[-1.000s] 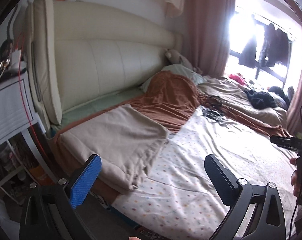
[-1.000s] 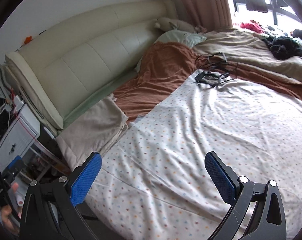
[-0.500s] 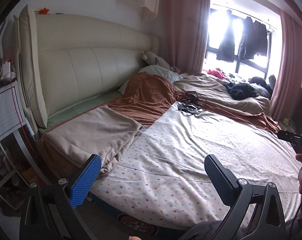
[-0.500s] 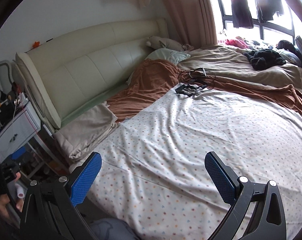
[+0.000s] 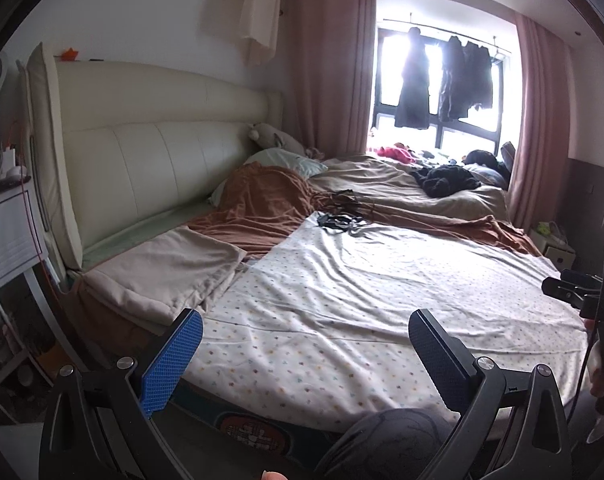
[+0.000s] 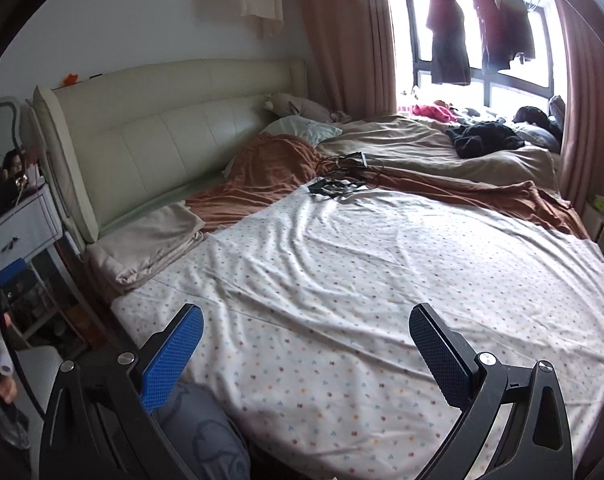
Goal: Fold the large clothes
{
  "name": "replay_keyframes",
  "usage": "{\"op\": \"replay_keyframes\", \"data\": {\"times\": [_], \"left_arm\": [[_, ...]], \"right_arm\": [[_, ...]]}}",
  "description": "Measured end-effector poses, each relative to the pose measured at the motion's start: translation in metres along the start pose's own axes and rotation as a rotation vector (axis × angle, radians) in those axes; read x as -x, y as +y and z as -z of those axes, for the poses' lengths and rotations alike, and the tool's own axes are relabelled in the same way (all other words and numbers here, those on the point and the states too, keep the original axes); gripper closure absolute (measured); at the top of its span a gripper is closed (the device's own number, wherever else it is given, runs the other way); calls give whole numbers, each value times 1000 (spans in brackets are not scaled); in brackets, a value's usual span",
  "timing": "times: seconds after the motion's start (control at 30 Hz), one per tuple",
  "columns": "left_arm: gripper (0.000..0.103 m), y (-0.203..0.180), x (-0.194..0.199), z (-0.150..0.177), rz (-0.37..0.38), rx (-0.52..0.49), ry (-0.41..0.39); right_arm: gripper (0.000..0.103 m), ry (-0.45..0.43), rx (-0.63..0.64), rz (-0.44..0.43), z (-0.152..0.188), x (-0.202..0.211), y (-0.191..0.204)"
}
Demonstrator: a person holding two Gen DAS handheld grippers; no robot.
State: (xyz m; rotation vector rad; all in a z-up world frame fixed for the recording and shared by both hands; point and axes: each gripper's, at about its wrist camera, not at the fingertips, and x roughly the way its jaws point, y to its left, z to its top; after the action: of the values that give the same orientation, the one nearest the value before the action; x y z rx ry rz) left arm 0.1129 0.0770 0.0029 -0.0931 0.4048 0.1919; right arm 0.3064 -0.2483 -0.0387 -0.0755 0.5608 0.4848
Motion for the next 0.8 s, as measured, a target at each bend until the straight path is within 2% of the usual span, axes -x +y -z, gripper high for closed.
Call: {"op": "replay_keyframes", "data": {"times": [0.23,0.43,0.5,0.63,0.8], "left_arm": [[0,-17,19,23,31,-39,0],[0,-32,35,40,61,-63,-26],[0,-37,39,44,73,-64,-36],[0,-41,41,51,103,-41,-53],[0,-49,42,56,130,-46,-60]], "right_arm": [[0,-55,-10,-26,29,39,15],[0,-69,-11,-19,59,58,24],[0,-80,-31,-5,69,63,20],[0,-88,-114,-35,87,67,5],[0,-99,-122,-6,91,73,1]]}}
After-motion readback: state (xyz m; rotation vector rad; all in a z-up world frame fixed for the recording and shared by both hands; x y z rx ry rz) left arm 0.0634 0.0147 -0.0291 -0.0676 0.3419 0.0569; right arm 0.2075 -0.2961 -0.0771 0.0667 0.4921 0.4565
